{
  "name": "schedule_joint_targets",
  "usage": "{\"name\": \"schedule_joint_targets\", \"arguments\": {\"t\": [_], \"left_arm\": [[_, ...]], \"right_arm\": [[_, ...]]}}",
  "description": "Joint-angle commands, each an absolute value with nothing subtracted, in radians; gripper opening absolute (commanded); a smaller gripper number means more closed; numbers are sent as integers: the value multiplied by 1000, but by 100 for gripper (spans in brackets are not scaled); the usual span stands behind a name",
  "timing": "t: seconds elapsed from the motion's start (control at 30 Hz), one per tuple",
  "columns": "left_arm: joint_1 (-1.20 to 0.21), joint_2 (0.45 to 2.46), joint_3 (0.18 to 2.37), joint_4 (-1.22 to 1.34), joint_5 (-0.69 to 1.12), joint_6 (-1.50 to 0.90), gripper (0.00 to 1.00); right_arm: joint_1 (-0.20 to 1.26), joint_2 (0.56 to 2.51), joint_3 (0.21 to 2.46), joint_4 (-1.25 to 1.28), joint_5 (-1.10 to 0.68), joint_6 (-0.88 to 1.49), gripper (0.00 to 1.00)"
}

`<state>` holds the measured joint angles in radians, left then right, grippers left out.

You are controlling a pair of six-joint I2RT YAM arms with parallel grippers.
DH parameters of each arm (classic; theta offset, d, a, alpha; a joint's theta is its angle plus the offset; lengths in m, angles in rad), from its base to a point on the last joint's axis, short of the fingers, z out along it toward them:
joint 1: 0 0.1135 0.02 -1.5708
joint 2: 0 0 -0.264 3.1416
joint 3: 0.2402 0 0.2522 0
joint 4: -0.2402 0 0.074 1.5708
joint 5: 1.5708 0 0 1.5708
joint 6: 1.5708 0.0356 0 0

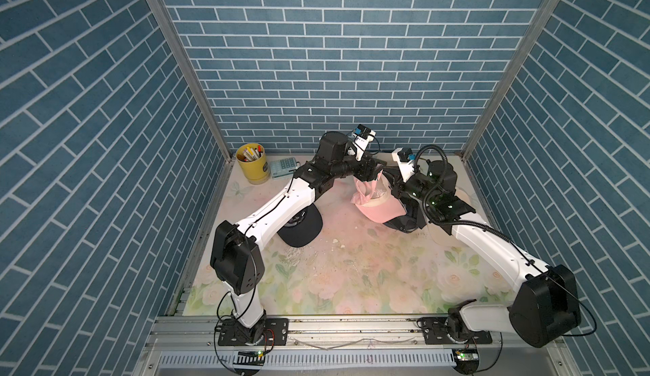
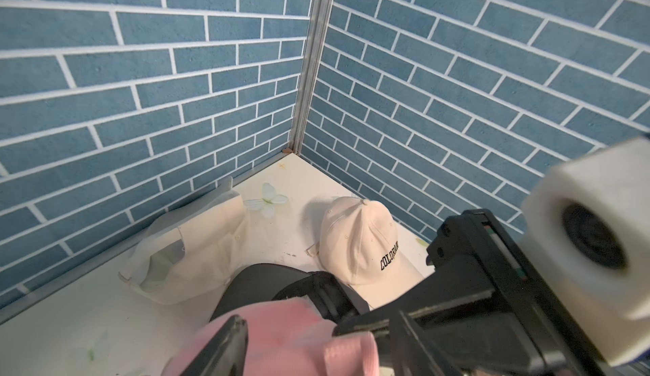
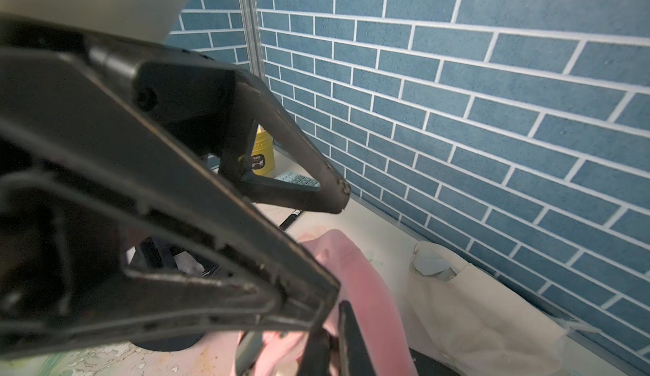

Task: Open the adjustable buckle of the baseball cap
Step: Open the adjustable buckle on the baseball cap.

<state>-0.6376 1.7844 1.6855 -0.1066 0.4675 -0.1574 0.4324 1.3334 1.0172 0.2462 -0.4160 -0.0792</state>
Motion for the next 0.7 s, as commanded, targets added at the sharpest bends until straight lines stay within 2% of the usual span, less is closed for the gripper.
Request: {"name": "schedule_joint_targets", "arguments": {"t": [0.0,0.07,0.27,0.43,0.67], "left_arm": [[-643,1814,1718,-101,506,-205,66],[-643,1825,1722,-101,524,-208,63],[-643,1830,1716,-113,522,-199,40],[-643,1813,1708,-109,509,-189,27],[-641,1793,1697,-117,493,-181,18]], "right_arm": [[439,1308,1045,252,-411,-150,6],[445,1311,1048,251,-405,-155,5],[448,1310,1042,265,-369,-156,4],[449,1309,1030,264,-357,-162,3],[448,1307,1017,270,-327,-163,2]]}}
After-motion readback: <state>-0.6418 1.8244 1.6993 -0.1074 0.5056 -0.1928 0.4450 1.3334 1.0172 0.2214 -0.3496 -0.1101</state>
